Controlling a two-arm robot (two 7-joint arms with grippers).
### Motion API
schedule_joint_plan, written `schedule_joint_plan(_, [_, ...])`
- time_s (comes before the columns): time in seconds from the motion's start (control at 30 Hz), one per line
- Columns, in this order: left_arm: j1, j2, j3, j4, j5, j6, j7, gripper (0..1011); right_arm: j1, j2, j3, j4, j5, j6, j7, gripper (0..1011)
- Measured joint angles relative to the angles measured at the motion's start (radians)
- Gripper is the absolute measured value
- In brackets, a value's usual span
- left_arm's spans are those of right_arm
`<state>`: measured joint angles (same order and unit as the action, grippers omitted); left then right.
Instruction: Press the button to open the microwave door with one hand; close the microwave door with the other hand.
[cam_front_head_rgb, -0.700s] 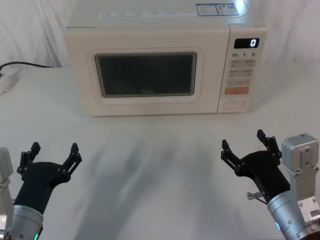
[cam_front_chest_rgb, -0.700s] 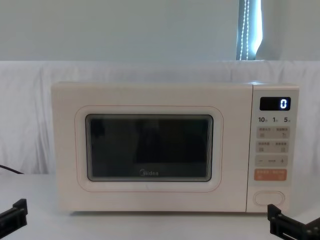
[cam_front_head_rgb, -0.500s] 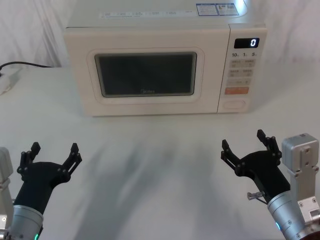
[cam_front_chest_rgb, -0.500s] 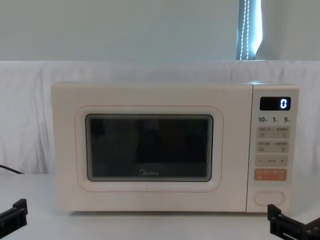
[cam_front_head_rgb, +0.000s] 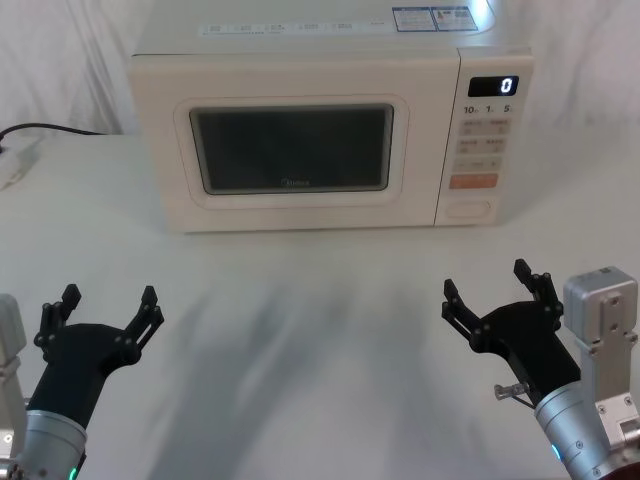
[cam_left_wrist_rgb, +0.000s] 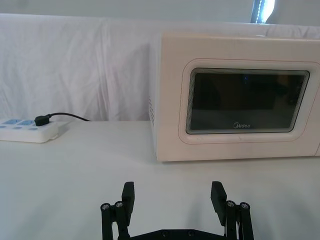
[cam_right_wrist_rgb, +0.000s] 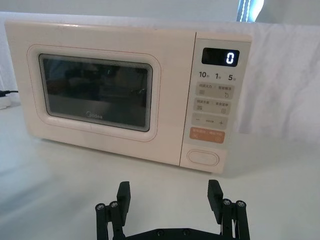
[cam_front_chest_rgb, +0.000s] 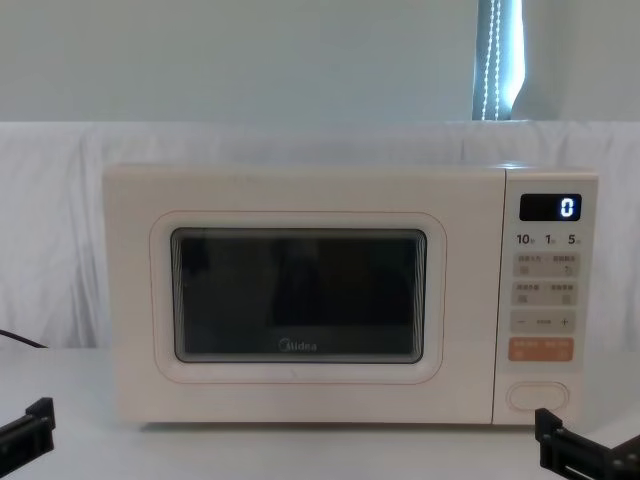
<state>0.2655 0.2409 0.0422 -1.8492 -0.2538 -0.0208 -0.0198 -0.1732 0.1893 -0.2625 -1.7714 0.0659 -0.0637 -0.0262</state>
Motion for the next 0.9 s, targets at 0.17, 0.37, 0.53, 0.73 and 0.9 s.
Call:
schedule_joint_plan(0.17, [0.0, 0.0, 0.0, 0.0, 0.0, 0.0, 0.0, 1001, 0.0, 0.0, 0.0, 0.0, 0.0, 0.0, 0.0, 1002])
schedule_joint_plan(0.37, [0.0, 0.0, 0.0, 0.0, 0.0, 0.0, 0.0, 1001, 0.0, 0.0, 0.0, 0.0, 0.0, 0.0, 0.0, 1001])
schedule_joint_plan(0.53, [0.0, 0.0, 0.0, 0.0, 0.0, 0.0, 0.0, 1001, 0.0, 0.0, 0.0, 0.0, 0.0, 0.0, 0.0, 1002])
schedule_joint_plan(0.73, [0.0, 0.0, 0.0, 0.0, 0.0, 0.0, 0.0, 1001, 0.0, 0.0, 0.0, 0.0, 0.0, 0.0, 0.0, 932])
schedule_joint_plan(0.9, [0.0, 0.0, 0.0, 0.0, 0.0, 0.0, 0.0, 1001, 0.0, 0.0, 0.0, 0.0, 0.0, 0.0, 0.0, 826])
